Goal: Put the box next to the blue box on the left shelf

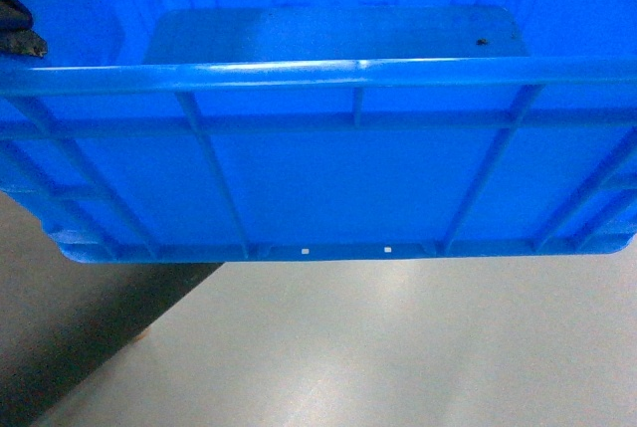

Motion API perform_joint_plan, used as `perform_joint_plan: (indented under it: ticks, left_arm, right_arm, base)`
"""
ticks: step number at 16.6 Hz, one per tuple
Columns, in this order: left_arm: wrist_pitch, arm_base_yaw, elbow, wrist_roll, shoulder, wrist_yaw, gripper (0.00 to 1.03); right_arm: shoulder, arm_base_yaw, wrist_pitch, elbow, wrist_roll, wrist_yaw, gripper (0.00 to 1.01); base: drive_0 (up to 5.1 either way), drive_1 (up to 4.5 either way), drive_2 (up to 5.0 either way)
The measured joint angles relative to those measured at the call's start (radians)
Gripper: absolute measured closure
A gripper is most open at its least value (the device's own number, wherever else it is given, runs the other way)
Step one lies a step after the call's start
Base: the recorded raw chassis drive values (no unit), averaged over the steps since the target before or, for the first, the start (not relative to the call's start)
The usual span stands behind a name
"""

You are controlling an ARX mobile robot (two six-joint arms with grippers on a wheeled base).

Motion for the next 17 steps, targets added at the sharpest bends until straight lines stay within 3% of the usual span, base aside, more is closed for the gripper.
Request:
perform_joint_plan:
  ticks: [17]
  left_arm:
    - [0.000,0.000,0.000,0.000,0.000,0.000,0.86]
  right_arm:
    - [0.000,0.000,0.000,0.000,0.000,0.000,0.81]
  base:
    - [-1.6,-1.59,-1.6]
